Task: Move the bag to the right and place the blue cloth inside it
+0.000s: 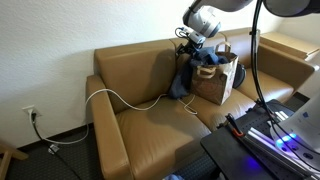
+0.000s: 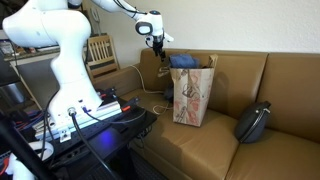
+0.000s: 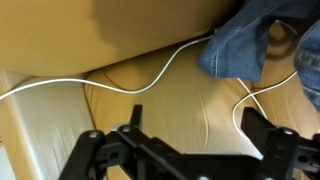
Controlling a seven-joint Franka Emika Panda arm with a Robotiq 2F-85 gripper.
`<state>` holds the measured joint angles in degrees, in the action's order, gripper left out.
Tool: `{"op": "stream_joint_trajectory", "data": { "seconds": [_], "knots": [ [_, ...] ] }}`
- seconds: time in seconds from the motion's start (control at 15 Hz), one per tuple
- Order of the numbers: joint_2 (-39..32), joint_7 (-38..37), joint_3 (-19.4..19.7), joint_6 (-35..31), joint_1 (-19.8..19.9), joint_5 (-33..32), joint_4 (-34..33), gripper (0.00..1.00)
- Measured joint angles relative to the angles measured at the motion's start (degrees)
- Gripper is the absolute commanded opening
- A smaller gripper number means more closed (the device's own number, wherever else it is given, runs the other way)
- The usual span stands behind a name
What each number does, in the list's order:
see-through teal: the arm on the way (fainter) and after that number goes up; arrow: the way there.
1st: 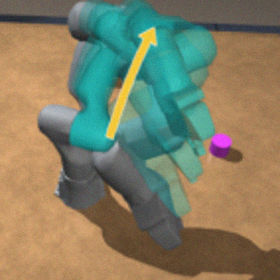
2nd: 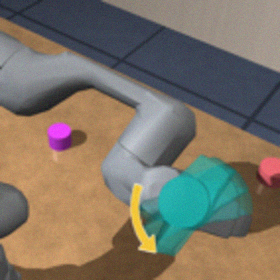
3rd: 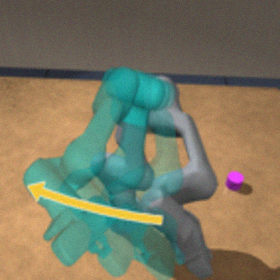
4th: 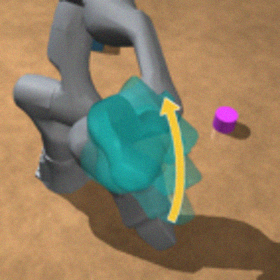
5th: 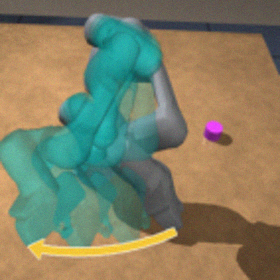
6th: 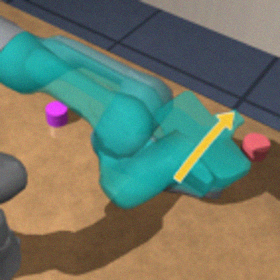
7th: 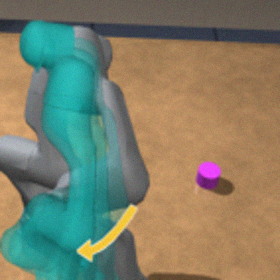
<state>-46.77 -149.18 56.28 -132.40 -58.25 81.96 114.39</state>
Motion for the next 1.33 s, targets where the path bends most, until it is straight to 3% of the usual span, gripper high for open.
{"op": "stream_joint_trajectory", "data": {
  "seconds": [0.2, 0.33, 0.53, 0.73, 0.93, 1.2, 1.33],
  "knots": [
    [-3.0, 0.0, -3.0, 6.3, 3.7, 5.6, -1.1, 1.00],
    [-5.9, -0.1, -6.9, 5.0, 7.2, 9.2, -0.8, 1.00],
    [-5.9, -0.1, -21.1, -8.0, 17.7, 11.0, -1.0, 1.00],
    [-4.6, -0.1, -32.5, -21.9, 24.6, 12.5, -1.6, 1.00],
    [-3.4, -0.2, -35.6, -24.8, 26.6, 11.4, -2.0, 1.00],
    [-2.8, 0.0, -45.5, -36.4, 34.4, 10.6, -3.4, 1.00],
    [-1.5, 1.4, -45.9, -38.7, 34.6, 13.4, -3.1, 1.00]
  ]
}}
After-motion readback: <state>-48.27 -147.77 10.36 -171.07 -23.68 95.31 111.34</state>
